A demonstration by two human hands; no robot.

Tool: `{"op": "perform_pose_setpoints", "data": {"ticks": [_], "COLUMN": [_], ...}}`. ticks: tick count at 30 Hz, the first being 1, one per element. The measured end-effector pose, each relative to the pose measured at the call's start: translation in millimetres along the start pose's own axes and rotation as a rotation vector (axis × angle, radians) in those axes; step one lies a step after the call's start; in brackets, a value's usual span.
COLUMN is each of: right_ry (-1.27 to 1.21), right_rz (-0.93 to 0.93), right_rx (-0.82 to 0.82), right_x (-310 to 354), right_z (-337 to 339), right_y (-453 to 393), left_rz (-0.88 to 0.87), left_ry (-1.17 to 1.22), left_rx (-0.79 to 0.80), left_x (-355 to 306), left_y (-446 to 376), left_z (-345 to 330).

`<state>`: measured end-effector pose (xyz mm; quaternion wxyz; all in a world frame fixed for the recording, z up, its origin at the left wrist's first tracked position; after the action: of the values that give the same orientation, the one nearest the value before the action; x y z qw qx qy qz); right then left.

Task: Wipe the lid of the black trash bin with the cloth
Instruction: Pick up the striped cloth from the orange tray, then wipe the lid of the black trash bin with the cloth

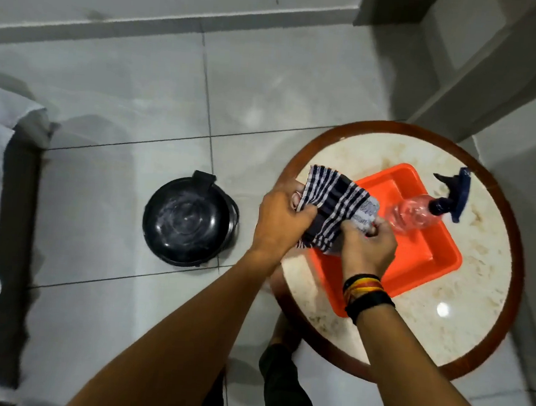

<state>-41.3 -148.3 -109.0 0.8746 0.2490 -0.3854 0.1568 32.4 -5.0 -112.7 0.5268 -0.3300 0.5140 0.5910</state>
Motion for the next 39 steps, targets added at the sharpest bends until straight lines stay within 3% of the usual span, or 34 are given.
{"op": "perform_pose_setpoints", "data": {"ticks": [6, 13, 18, 24, 28, 31, 34, 39], "right_ry": [-0.006, 0.090, 0.348, 0.538, 0.568, 0.564, 0.645, 0.809], "right_rz": [0.240, 0.254, 0.250, 0.292, 0.296, 0.299, 0.391, 0.551], "right_rx": [0.142, 0.288, 0.347, 0.350, 0.352, 0.376, 0.403, 0.506], "right_x": [49, 40, 0, -48, -71, -79, -86, -111], "right_z": [-72, -159, -216, -281, -321, -340, -349, -374], "right_y": [78, 149, 152, 124, 102, 96, 107, 131], "left_rz": [0.037, 0.202, 0.356, 0.422, 0.346, 0.223, 0.214, 0.340], "left_ry": [0.126, 0.100, 0.012, 0.014, -0.039, -0.298, -0.439, -0.447], "left_rx": [-0.179, -0.177, -0.122, -0.095, -0.151, -0.282, -0.388, -0.233], "left_x": [15, 93, 168, 247, 286, 300, 312, 346], "left_y": [15, 41, 48, 25, 6, -2, -10, -31], "left_z": [130, 228, 246, 230, 228, 236, 243, 237]}}
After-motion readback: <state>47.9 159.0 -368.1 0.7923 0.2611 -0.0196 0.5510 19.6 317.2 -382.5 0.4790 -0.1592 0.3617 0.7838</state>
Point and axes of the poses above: each hand's wrist, its own y-axis away from the middle knuckle, its own z-axis out of the back of the hand, x = y × z, the point moved 3 cm from there along -y, towards the middle knuckle, and after that the axes turned 10 degrees about y, right-handed, at the moved point
